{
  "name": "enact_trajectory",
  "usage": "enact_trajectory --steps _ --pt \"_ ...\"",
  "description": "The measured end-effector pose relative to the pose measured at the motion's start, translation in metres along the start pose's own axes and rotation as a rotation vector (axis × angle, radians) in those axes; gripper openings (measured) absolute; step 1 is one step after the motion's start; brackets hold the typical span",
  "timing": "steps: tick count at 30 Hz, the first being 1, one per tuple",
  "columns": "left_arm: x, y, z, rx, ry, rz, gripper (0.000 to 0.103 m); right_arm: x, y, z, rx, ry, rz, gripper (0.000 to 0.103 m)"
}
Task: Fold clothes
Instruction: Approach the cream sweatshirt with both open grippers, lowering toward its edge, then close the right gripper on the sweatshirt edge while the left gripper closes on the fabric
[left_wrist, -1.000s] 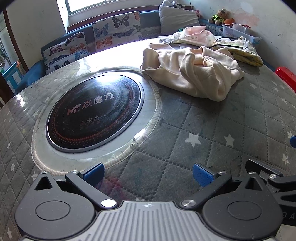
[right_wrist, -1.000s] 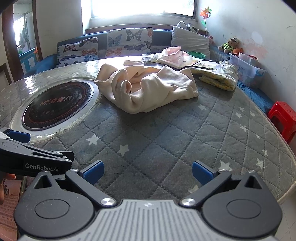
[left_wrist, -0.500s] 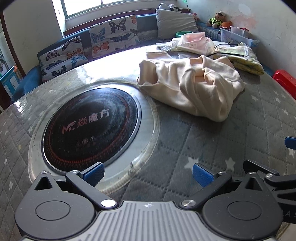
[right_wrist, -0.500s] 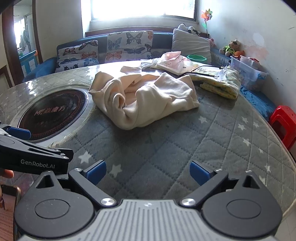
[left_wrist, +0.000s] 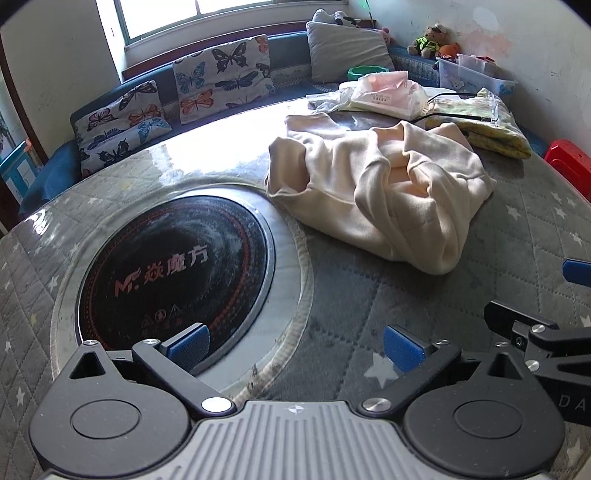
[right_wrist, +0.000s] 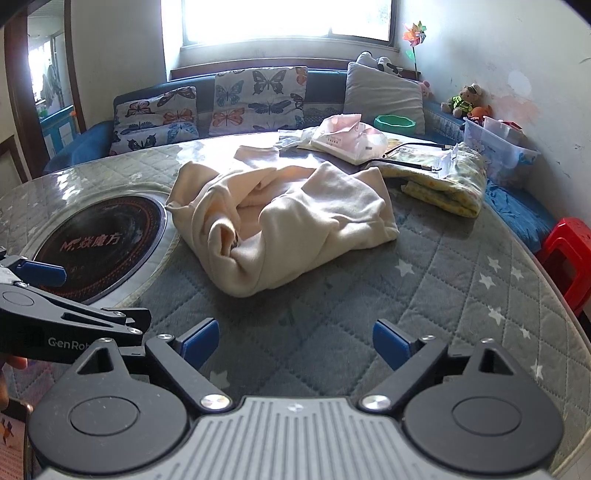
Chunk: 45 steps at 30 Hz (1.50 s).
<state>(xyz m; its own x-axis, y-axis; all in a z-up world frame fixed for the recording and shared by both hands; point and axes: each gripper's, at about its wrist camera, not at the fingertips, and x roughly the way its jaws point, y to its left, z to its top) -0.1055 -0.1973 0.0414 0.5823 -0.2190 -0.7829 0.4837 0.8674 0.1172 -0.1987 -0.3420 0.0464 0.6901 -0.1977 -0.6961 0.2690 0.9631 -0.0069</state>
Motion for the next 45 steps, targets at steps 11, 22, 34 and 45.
enact_trajectory --steps 11,22,34,45 --pt "0.011 0.0 0.014 -0.001 0.005 -0.003 0.095 0.012 -0.004 0.015 0.002 -0.001 0.004 0.088" --pt "0.017 0.004 0.037 -0.018 -0.017 -0.002 0.093 0.026 -0.013 0.031 0.014 -0.007 -0.006 0.084" --pt "0.024 0.007 0.078 -0.049 -0.061 -0.067 0.073 0.043 -0.023 0.062 0.038 -0.037 0.016 0.069" --pt "0.052 0.002 0.098 -0.035 -0.034 -0.162 0.03 0.067 -0.021 0.079 0.052 -0.024 0.06 0.056"
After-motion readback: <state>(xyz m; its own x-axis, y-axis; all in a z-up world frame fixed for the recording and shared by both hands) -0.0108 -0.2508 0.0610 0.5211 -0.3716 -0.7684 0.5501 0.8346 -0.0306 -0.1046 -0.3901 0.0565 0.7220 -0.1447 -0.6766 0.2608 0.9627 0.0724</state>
